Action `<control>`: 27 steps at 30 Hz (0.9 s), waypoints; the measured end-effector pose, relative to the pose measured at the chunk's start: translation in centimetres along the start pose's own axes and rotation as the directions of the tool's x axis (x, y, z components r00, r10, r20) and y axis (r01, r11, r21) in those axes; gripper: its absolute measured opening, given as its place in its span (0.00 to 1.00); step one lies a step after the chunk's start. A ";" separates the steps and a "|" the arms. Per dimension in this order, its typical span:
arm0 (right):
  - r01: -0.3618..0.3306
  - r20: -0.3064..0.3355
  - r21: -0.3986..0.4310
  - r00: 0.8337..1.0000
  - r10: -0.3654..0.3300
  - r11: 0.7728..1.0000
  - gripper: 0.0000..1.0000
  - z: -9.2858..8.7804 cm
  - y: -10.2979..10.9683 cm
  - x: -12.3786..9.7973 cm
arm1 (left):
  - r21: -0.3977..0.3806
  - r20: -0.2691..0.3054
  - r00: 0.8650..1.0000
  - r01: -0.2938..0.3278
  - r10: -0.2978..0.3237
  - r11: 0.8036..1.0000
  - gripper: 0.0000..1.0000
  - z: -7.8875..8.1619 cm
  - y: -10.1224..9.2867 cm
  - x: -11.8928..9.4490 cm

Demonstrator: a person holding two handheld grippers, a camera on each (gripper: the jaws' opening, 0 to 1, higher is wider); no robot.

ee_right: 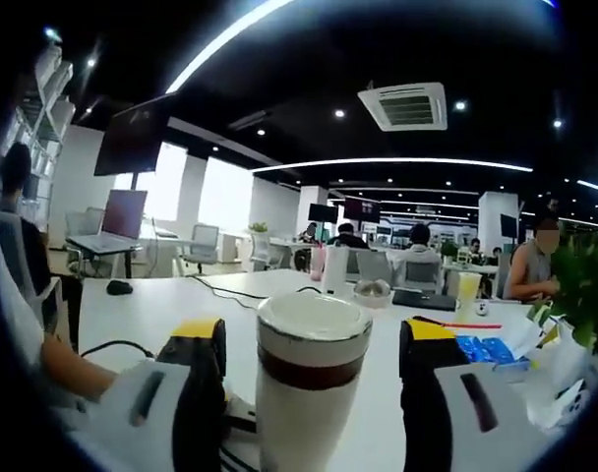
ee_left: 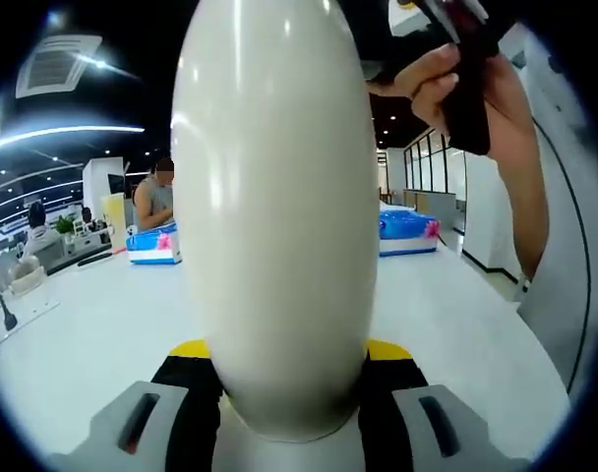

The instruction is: Grasp the water cup twist off the cup lid place the cup lid on the table

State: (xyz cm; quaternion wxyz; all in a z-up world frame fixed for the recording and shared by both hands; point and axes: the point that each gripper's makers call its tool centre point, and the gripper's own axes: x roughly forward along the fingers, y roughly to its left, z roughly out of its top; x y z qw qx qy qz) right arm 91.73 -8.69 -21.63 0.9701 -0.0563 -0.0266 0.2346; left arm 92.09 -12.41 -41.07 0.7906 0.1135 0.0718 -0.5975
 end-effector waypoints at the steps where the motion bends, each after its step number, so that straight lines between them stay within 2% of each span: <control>1: 0.001 0.001 -0.002 1.000 -0.001 1.000 0.71 0.0 0.0 0.0 | 0.000 0.000 1.000 0.000 0.000 1.000 0.55 0.0 0.0 0.0; 9: 0.002 0.016 -0.010 1.000 -0.002 1.000 0.65 0.7 0.3 0.1 | -0.001 0.000 1.000 0.000 0.000 1.000 0.55 0.0 0.0 0.0; 12: 0.009 0.018 -0.008 1.000 -0.009 1.000 0.57 0.7 0.1 0.0 | -0.001 0.000 1.000 0.000 0.000 1.000 0.55 0.0 0.0 0.0; 17: 0.019 0.035 0.008 0.999 -0.020 1.000 0.53 1.0 -0.2 -0.1 | -0.001 0.000 1.000 0.000 0.000 1.000 0.55 0.1 0.0 0.0; 20: 0.014 0.039 0.011 0.999 -0.014 1.000 0.47 1.0 -0.1 -0.2 | -0.001 0.000 1.000 0.000 0.000 1.000 0.55 0.1 0.0 0.0; 27: 0.009 0.047 0.010 0.999 -0.009 1.000 0.46 1.1 -0.1 0.0 | -0.003 0.001 1.000 0.001 -0.001 1.000 0.55 0.1 0.0 -0.1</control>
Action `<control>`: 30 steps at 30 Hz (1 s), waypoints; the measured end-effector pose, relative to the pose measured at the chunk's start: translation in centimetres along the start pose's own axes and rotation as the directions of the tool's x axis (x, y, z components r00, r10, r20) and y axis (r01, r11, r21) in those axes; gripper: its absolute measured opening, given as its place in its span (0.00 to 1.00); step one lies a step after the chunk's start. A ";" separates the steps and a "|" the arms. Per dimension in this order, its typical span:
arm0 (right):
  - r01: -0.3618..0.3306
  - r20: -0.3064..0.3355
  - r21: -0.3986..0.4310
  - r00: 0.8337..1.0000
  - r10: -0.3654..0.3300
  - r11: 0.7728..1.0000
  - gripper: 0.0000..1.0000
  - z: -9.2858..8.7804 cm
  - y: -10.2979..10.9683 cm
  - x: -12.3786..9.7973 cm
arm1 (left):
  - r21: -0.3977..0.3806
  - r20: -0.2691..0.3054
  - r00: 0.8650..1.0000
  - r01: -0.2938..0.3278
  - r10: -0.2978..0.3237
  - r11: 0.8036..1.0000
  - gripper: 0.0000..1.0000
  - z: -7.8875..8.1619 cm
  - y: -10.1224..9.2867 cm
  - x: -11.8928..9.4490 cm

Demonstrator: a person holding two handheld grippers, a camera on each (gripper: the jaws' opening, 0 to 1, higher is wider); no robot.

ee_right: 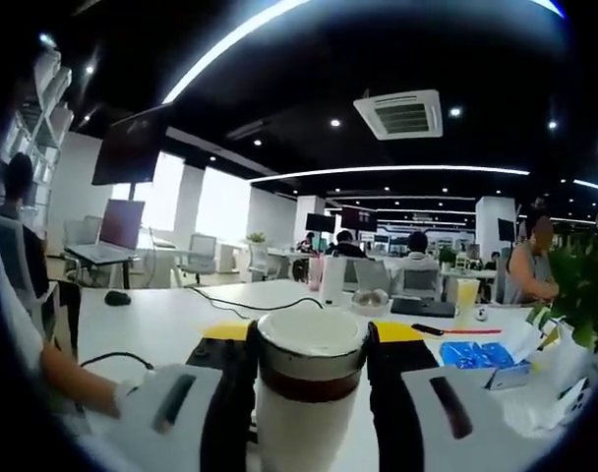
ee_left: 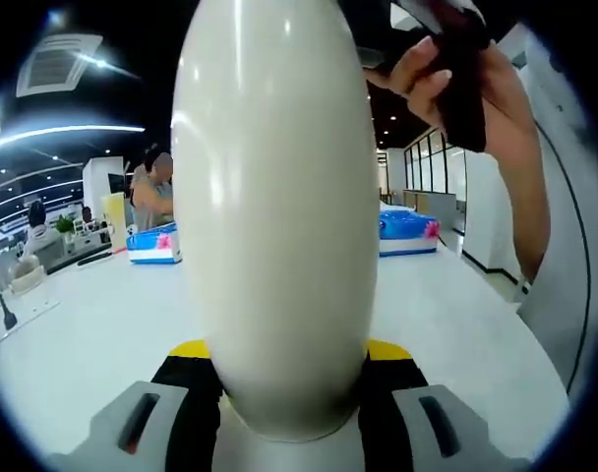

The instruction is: Grasp the water cup twist off the cup lid place the cup lid on the table

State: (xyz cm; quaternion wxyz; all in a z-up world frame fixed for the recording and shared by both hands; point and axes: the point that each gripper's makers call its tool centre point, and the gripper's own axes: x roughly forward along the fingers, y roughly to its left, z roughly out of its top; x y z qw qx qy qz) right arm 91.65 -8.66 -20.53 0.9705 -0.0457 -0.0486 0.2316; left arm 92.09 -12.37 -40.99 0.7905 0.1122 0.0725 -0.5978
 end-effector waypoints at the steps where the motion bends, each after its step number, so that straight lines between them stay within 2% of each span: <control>1: -0.001 0.001 -0.006 1.000 0.001 1.000 0.46 0.0 0.0 0.0 | 0.000 0.000 1.000 0.000 0.000 1.000 0.55 0.0 0.0 0.0; 6: -0.008 -0.001 -0.012 1.000 0.008 1.000 0.46 0.0 0.0 0.1 | -0.001 -0.001 1.000 0.000 0.000 1.000 0.55 0.0 0.0 0.0; 30: -0.159 0.035 0.007 0.987 0.158 0.987 0.46 0.0 0.6 0.4 | -0.004 -0.003 1.000 -0.001 0.001 1.000 0.55 -0.1 0.1 -0.1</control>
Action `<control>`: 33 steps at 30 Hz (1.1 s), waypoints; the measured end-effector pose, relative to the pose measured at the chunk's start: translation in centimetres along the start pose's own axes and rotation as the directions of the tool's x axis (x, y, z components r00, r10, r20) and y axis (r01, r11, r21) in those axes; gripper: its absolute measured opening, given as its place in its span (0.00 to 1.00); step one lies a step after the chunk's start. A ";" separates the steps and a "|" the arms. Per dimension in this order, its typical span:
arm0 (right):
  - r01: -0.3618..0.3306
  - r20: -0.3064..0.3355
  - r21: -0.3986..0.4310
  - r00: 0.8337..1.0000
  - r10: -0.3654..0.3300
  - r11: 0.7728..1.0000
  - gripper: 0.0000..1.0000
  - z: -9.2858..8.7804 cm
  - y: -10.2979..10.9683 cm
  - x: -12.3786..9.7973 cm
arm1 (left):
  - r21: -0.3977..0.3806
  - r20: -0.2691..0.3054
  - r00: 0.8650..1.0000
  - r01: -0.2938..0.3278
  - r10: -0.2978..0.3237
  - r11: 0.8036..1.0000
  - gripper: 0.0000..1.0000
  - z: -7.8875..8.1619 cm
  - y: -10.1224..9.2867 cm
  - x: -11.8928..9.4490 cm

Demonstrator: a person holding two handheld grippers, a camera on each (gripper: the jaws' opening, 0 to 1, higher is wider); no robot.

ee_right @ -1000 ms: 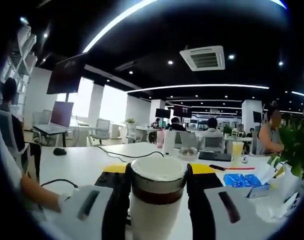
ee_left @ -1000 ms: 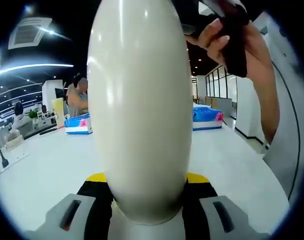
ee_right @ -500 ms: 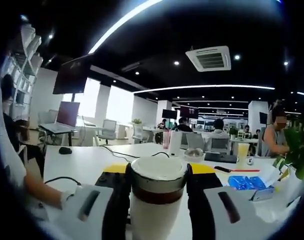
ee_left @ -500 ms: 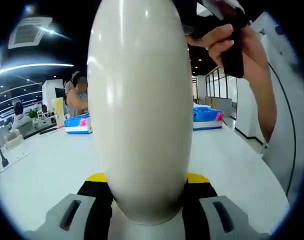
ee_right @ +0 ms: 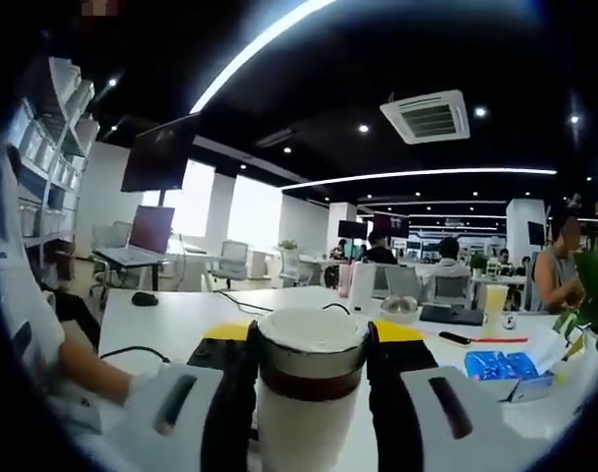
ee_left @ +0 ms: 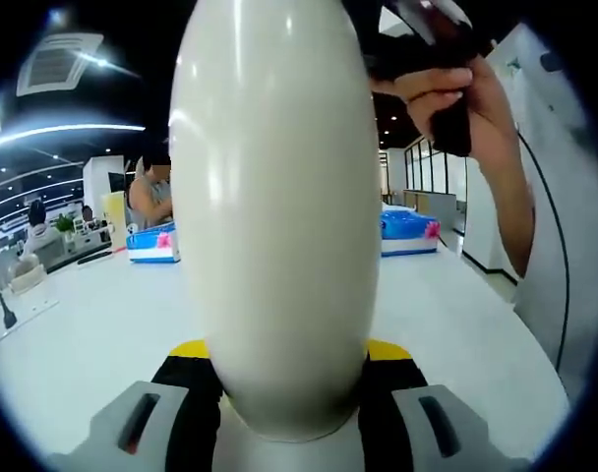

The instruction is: Grasp the water cup twist off the cup lid place the cup lid on the table

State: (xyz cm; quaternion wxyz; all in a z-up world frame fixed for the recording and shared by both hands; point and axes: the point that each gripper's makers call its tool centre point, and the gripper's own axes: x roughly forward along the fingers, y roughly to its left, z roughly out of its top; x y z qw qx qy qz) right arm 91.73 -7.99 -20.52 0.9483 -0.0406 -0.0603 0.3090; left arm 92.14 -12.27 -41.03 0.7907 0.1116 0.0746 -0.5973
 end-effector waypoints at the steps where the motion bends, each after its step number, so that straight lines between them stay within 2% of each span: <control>1: -0.004 0.001 0.001 1.000 0.004 1.000 0.46 0.0 0.0 0.0 | 0.000 0.000 1.000 0.000 0.000 1.000 0.55 0.0 0.0 0.0; 20: -0.100 0.008 -0.016 0.995 0.100 0.995 0.46 0.2 1.3 1.0 | -0.005 -0.003 1.000 -0.002 0.002 1.000 0.56 0.0 0.1 0.0; 25: -0.142 0.013 -0.029 0.990 0.142 0.989 0.46 0.2 1.9 1.2 | -0.007 -0.002 1.000 -0.002 0.002 1.000 0.56 0.0 0.0 0.0; 33: -0.234 0.028 -0.016 0.972 0.235 0.972 0.46 0.2 2.2 1.2 | -0.008 -0.002 1.000 -0.001 0.001 1.000 0.56 0.0 0.0 0.1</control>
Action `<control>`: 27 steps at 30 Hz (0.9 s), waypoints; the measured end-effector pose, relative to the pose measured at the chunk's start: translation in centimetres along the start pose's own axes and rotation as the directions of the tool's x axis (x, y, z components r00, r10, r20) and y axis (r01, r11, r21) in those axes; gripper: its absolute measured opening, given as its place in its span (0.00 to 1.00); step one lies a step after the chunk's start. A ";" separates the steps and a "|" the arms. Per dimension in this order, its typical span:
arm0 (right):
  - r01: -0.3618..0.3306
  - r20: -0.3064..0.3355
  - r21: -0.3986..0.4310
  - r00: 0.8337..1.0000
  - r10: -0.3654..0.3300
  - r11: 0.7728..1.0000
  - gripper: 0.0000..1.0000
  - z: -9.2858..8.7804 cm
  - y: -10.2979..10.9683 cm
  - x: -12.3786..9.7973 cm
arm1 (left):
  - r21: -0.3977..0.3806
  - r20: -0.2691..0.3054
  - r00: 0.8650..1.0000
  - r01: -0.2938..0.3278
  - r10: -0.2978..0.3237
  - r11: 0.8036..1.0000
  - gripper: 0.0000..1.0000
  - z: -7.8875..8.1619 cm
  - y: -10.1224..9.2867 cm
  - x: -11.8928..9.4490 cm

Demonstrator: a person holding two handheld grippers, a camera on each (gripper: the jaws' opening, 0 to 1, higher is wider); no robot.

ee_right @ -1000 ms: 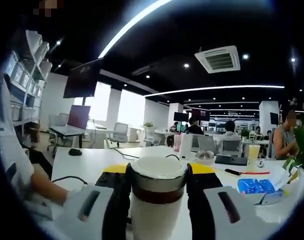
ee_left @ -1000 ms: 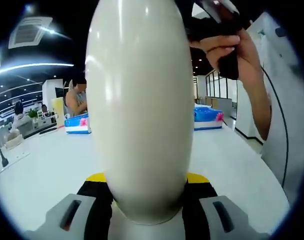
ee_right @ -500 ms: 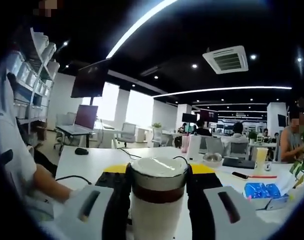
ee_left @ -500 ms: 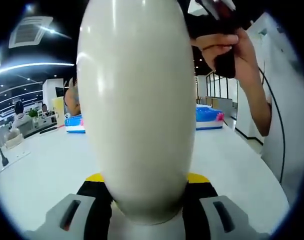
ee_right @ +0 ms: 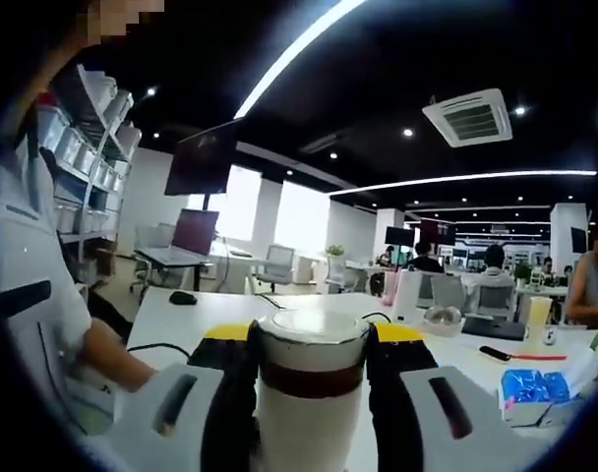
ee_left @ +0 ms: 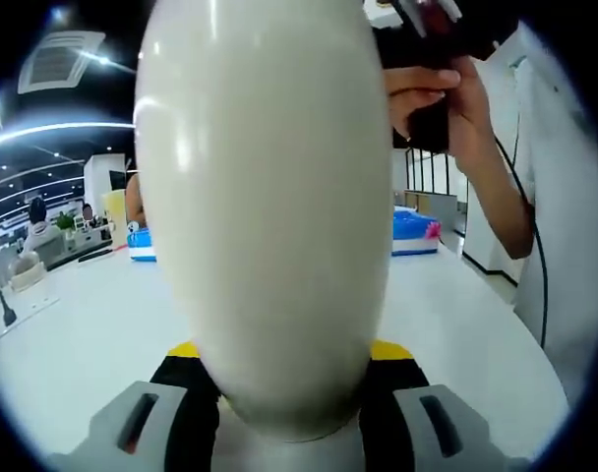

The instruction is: Grasp the water cup twist off the cup lid place the cup lid on the table

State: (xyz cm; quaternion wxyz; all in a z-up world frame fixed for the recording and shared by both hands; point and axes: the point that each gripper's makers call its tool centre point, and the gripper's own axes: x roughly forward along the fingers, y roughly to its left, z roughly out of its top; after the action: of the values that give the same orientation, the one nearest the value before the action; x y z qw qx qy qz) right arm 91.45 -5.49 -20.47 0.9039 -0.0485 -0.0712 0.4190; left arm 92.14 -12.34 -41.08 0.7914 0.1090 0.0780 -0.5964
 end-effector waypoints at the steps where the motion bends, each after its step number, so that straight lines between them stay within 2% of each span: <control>1: -0.009 0.002 0.002 1.000 0.009 1.000 0.46 0.0 0.0 0.0 | -0.001 0.000 1.000 0.000 0.000 1.000 0.56 0.0 0.0 0.0; 7: -0.078 0.014 0.027 0.997 0.077 0.997 0.46 -0.1 0.0 0.1 | -0.003 -0.001 1.000 -0.002 0.002 1.000 0.56 0.0 0.0 0.0; 17: -0.137 0.014 0.047 0.991 0.137 0.989 0.46 -0.2 0.2 0.0 | -0.008 -0.004 1.000 -0.005 0.005 1.000 0.56 -0.1 0.0 0.0; 21: -0.206 0.019 0.061 0.978 0.206 0.977 0.46 -0.2 0.3 0.1 | -0.010 -0.004 1.000 -0.004 0.004 1.000 0.56 -0.1 0.0 0.0; 24: -0.287 0.030 0.075 0.958 0.285 0.955 0.46 -0.2 0.5 0.1 | -0.012 -0.005 1.000 -0.005 0.005 1.000 0.56 -0.1 0.0 0.0; 26: -0.307 0.036 0.088 0.952 0.304 0.948 0.46 -0.2 0.2 0.1 | -0.014 -0.007 1.000 -0.006 0.006 1.000 0.56 -0.1 0.1 0.0; 27: -0.333 0.049 0.096 0.943 0.329 0.938 0.46 -0.2 0.2 0.0 | -0.016 -0.007 1.000 -0.008 0.008 1.000 0.56 -0.1 0.1 0.0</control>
State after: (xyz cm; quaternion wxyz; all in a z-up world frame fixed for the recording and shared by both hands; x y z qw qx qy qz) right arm 91.37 -5.35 -20.71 0.8206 -0.0064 -0.0548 0.5688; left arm 92.24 -12.33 -41.16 0.7943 0.1051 0.0851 -0.5922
